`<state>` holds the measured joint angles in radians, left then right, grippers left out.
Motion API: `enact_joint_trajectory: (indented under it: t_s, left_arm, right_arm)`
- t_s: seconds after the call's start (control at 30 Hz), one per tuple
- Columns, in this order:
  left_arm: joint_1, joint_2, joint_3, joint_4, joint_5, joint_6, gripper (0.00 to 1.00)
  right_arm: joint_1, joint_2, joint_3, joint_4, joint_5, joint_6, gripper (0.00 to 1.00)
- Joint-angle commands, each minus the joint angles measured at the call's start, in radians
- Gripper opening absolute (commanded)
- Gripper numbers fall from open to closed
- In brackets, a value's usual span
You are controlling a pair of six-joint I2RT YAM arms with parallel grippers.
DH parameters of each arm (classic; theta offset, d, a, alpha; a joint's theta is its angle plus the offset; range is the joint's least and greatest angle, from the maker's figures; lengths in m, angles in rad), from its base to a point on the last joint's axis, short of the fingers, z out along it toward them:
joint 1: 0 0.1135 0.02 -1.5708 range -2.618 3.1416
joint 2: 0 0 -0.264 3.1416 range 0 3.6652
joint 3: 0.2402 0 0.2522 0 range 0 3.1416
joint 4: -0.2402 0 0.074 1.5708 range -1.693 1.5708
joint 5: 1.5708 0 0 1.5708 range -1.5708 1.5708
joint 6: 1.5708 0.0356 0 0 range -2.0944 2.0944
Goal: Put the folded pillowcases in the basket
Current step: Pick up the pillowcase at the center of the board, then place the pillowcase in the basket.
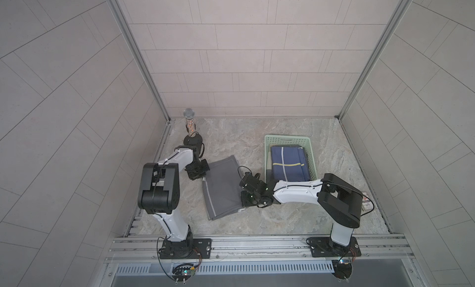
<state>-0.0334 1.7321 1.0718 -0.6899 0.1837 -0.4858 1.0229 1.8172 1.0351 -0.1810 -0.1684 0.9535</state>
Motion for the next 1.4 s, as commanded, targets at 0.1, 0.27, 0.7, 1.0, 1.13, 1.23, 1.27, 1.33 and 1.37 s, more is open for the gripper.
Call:
enact_joint_trajectory:
  t_s: [0.1,0.27,0.7,1.0,1.13,1.23,1.27,1.33,1.37]
  left_arm:
    - [-0.076,-0.191,0.002,-0.057,-0.025,-0.039,0.00]
    - [-0.150,-0.339,0.064,-0.083,-0.080,-0.080,0.00]
    - [-0.446,-0.157,0.473,-0.007,-0.029,-0.113,0.00]
    - [-0.632,0.234,0.910,-0.034,-0.010,-0.073,0.00]
    - [-0.640,0.369,1.039,-0.069,-0.010,-0.059,0.00]
    - [-0.639,0.448,1.106,-0.099,-0.024,-0.043,0.00]
    - [-0.639,0.469,1.121,-0.108,-0.025,-0.039,0.00]
    - [-0.639,0.496,1.131,-0.108,-0.024,-0.036,0.00]
    - [-0.640,0.508,1.131,-0.104,-0.027,-0.034,0.00]
  right_arm:
    - [0.016,-0.159,0.012,-0.129,0.113,-0.065,0.00]
    - [0.009,-0.310,0.031,-0.226,0.164,-0.113,0.00]
    - [-0.296,-0.792,-0.108,-0.481,0.245,-0.169,0.00]
    - [-0.631,-0.931,-0.204,-0.581,0.114,-0.276,0.00]
    - [-0.689,-0.917,-0.253,-0.549,0.081,-0.285,0.00]
    - [-0.711,-0.901,-0.280,-0.520,0.073,-0.287,0.00]
    - [-0.718,-0.890,-0.287,-0.514,0.072,-0.292,0.00]
    - [-0.732,-0.873,-0.295,-0.506,0.073,-0.300,0.00]
    - [-0.744,-0.868,-0.300,-0.498,0.069,-0.302,0.00]
